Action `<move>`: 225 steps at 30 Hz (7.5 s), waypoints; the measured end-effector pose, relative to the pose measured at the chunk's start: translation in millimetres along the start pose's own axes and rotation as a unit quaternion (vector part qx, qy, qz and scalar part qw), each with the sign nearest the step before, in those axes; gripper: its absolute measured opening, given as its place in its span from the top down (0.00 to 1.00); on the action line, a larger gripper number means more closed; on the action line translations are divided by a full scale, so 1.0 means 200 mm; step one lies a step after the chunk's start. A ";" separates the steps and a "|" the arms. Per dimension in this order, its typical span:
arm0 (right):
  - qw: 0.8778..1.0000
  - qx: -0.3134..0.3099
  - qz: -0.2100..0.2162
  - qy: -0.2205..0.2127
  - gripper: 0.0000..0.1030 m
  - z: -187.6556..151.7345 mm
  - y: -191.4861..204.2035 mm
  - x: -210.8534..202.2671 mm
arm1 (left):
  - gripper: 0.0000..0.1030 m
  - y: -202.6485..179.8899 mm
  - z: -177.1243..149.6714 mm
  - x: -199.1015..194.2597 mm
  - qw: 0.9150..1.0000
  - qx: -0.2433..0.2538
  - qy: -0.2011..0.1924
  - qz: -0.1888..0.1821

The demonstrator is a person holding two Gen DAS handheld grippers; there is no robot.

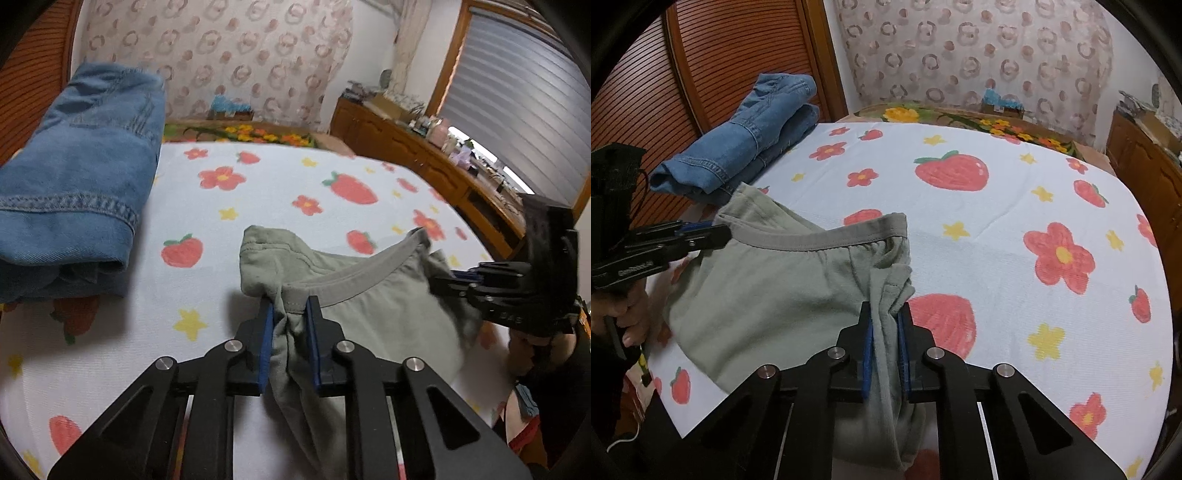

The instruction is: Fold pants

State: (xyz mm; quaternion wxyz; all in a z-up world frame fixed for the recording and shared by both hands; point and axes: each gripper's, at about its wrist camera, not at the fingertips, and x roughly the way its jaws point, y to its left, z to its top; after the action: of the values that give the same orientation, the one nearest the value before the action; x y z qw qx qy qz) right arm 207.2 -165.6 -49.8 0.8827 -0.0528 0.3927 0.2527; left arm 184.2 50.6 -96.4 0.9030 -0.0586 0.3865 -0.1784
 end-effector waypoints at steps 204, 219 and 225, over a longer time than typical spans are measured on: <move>0.980 -0.117 0.111 -0.114 0.71 0.72 0.22 0.07 | 0.17 0.33 0.08 -0.68 0.966 -0.062 -0.148 0.204; 0.982 -0.105 0.074 -0.140 0.38 0.41 0.25 -0.25 | 0.16 0.08 -0.02 -0.72 0.974 -0.022 -0.148 0.171; 0.983 -0.093 0.054 -0.146 0.37 0.28 0.26 -0.37 | 0.16 -0.02 -0.03 -0.72 0.975 -0.010 -0.152 0.160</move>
State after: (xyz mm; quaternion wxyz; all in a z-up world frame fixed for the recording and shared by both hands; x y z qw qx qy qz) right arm 177.0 -133.4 47.0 0.9070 -0.0758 0.2364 0.3402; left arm 87.6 99.9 -2.6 0.9674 -0.0314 0.2509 -0.0168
